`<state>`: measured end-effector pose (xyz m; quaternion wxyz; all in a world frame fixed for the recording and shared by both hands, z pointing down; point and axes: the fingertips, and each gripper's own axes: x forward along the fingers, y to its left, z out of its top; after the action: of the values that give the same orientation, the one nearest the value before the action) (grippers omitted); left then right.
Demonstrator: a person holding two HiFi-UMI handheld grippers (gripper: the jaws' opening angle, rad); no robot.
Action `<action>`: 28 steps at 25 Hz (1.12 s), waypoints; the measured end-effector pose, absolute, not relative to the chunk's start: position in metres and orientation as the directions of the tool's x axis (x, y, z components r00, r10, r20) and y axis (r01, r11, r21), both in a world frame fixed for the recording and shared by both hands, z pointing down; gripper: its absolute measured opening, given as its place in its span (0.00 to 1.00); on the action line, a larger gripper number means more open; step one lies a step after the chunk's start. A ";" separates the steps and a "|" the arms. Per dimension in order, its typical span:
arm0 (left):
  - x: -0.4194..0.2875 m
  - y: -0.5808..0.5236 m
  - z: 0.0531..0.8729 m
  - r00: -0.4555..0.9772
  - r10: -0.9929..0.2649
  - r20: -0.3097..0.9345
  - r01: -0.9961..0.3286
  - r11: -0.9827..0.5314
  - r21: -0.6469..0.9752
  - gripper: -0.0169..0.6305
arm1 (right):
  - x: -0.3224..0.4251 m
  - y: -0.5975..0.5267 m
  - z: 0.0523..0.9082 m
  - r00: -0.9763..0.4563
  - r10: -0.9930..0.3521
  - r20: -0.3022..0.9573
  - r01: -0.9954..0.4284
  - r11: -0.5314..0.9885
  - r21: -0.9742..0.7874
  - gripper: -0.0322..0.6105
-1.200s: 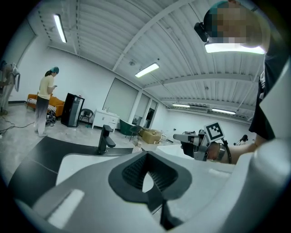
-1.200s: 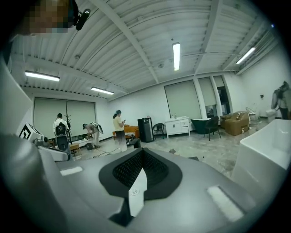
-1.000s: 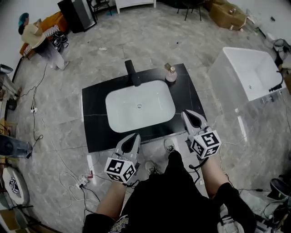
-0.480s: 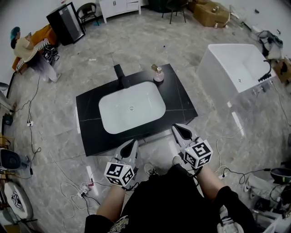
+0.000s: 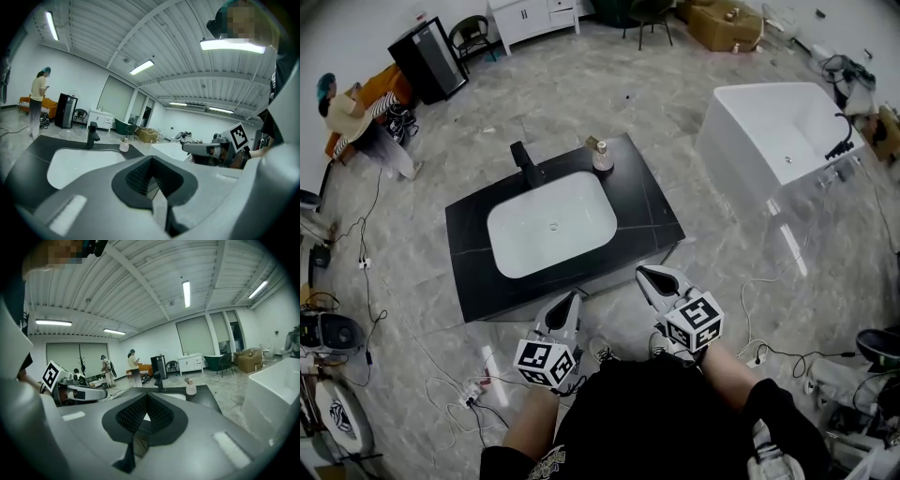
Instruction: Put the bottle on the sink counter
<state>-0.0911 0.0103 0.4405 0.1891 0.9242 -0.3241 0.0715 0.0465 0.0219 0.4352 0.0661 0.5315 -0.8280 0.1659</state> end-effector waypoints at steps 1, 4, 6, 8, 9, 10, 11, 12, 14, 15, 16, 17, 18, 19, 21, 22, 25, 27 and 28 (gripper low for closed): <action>-0.084 0.014 0.441 0.778 -0.574 0.257 -0.629 -0.716 0.303 0.03 | 0.052 0.025 0.436 -0.434 -0.854 0.287 -0.898 0.387 -0.208 0.09; -0.064 0.026 0.438 0.774 -0.577 0.261 -0.633 -0.713 0.300 0.03 | 0.066 0.035 0.437 -0.455 -0.843 0.288 -0.888 0.406 -0.216 0.09; -0.053 0.035 0.436 0.770 -0.580 0.265 -0.637 -0.712 0.294 0.03 | 0.075 0.043 0.438 -0.468 -0.835 0.290 -0.881 0.417 -0.224 0.09; -0.045 0.043 0.435 0.763 -0.587 0.270 -0.646 -0.708 0.287 0.03 | 0.082 0.051 0.442 -0.484 -0.824 0.296 -0.873 0.428 -0.236 0.09; -0.043 0.046 0.434 0.759 -0.591 0.272 -0.651 -0.704 0.286 0.03 | 0.084 0.054 0.444 -0.492 -0.818 0.299 -0.868 0.435 -0.240 0.09; -0.041 0.049 0.434 0.755 -0.596 0.274 -0.656 -0.699 0.285 0.03 | 0.085 0.056 0.446 -0.500 -0.812 0.301 -0.864 0.442 -0.243 0.09; -0.039 0.051 0.435 0.751 -0.600 0.275 -0.660 -0.694 0.286 0.03 | 0.087 0.057 0.447 -0.507 -0.807 0.303 -0.860 0.448 -0.245 0.09; -0.037 0.052 0.435 0.747 -0.604 0.278 -0.665 -0.690 0.287 0.03 | 0.089 0.057 0.448 -0.514 -0.803 0.303 -0.856 0.455 -0.246 0.09; -0.030 0.055 0.438 0.740 -0.610 0.283 -0.672 -0.682 0.289 0.03 | 0.094 0.057 0.450 -0.526 -0.795 0.303 -0.849 0.466 -0.251 0.09; -0.027 0.057 0.440 0.737 -0.612 0.285 -0.675 -0.677 0.291 0.03 | 0.097 0.057 0.452 -0.531 -0.791 0.304 -0.845 0.471 -0.253 0.09; -0.023 0.059 0.442 0.735 -0.614 0.288 -0.678 -0.673 0.294 0.03 | 0.099 0.059 0.454 -0.537 -0.786 0.306 -0.842 0.475 -0.256 0.09; -0.020 0.061 0.443 0.733 -0.616 0.290 -0.680 -0.670 0.296 0.03 | 0.102 0.060 0.455 -0.541 -0.782 0.309 -0.839 0.479 -0.257 0.09; -0.018 0.063 0.443 0.731 -0.617 0.291 -0.682 -0.668 0.296 0.03 | 0.104 0.061 0.456 -0.545 -0.778 0.312 -0.837 0.483 -0.258 0.09; -0.016 0.065 0.442 0.730 -0.619 0.290 -0.684 -0.667 0.295 0.03 | 0.106 0.062 0.457 -0.547 -0.776 0.314 -0.836 0.485 -0.258 0.09; -0.012 0.070 0.439 0.728 -0.624 0.285 -0.685 -0.670 0.286 0.03 | 0.109 0.065 0.456 -0.549 -0.774 0.315 -0.835 0.485 -0.260 0.09; -0.011 0.072 0.437 0.728 -0.624 0.283 -0.686 -0.672 0.280 0.03 | 0.110 0.066 0.455 -0.550 -0.775 0.313 -0.834 0.486 -0.262 0.09; -0.007 0.077 0.435 0.727 -0.626 0.283 -0.686 -0.678 0.263 0.03 | 0.114 0.071 0.455 -0.552 -0.776 0.307 -0.832 0.488 -0.263 0.09; -0.003 0.079 0.435 0.725 -0.627 0.284 -0.687 -0.681 0.253 0.03 | 0.117 0.074 0.455 -0.552 -0.776 0.305 -0.832 0.490 -0.260 0.09; -0.001 0.080 0.435 0.726 -0.627 0.284 -0.687 -0.682 0.250 0.03 | 0.119 0.075 0.455 -0.552 -0.776 0.304 -0.832 0.490 -0.260 0.09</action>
<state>-0.0010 0.0800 0.4351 0.1716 0.9129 -0.3598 0.0882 0.1188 0.0748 0.4549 0.0733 0.4675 -0.8600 0.1908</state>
